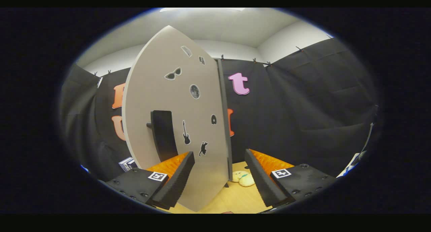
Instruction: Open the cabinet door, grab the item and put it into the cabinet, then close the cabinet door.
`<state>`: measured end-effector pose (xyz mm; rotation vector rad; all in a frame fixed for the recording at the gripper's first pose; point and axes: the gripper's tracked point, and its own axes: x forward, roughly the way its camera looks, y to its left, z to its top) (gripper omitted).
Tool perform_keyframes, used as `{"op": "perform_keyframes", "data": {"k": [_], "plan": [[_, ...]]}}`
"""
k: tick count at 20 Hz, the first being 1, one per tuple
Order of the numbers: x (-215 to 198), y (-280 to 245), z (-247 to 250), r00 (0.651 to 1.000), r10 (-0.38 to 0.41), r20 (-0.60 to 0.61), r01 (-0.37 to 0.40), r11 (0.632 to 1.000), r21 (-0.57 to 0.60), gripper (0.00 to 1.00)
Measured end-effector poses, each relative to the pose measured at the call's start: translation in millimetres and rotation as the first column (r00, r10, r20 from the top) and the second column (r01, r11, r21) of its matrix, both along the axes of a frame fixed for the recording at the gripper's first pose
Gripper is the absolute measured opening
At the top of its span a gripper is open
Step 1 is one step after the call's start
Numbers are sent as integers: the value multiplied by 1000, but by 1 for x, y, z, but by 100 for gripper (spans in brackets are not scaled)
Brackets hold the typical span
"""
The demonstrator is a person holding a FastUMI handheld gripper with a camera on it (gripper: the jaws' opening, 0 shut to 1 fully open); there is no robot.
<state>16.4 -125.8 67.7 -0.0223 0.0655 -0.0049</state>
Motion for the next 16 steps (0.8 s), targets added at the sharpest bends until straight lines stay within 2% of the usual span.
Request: {"op": "perform_keyframes", "data": {"k": [6,16], "plan": [[18,32,-14,998,54,-28,-53,998,30,98],[40,120,-37,973,217,-75,-213,975,68,98]]}}
